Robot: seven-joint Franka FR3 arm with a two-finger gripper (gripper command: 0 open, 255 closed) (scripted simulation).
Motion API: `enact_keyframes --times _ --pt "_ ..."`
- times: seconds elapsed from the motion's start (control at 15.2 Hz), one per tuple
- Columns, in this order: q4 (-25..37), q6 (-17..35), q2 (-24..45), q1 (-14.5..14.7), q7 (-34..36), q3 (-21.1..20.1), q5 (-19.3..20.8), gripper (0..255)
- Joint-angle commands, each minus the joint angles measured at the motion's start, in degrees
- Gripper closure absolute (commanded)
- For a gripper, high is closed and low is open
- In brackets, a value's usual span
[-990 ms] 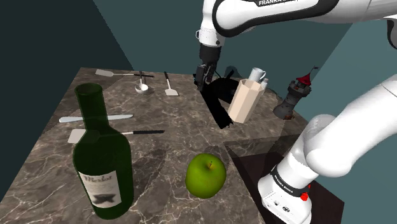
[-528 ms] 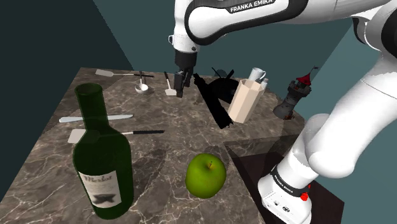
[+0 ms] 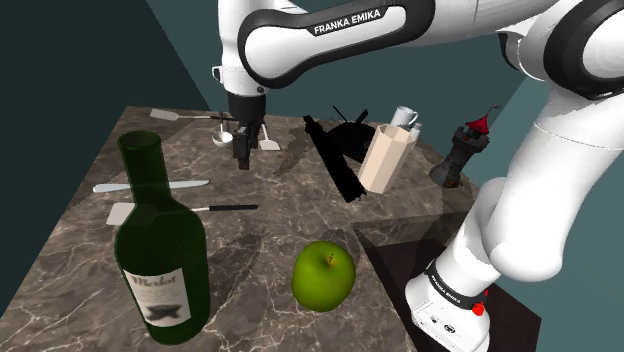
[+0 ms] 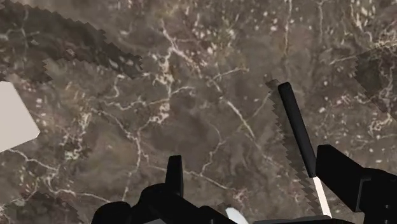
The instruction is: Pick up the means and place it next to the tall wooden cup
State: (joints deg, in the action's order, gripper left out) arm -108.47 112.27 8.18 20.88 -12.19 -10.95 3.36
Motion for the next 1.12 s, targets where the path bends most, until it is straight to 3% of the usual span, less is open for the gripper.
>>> enact_keyframes --times 0.0,0.66,1.06 --pt "2.4 0.6 3.0 1.2 -0.8 -1.0 0.7 0" --pt "16.1 0.2 16.7 8.1 -4.0 -5.3 5.4 0" --pt "13.4 4.2 18.1 8.1 -3.7 -5.0 5.9 0"
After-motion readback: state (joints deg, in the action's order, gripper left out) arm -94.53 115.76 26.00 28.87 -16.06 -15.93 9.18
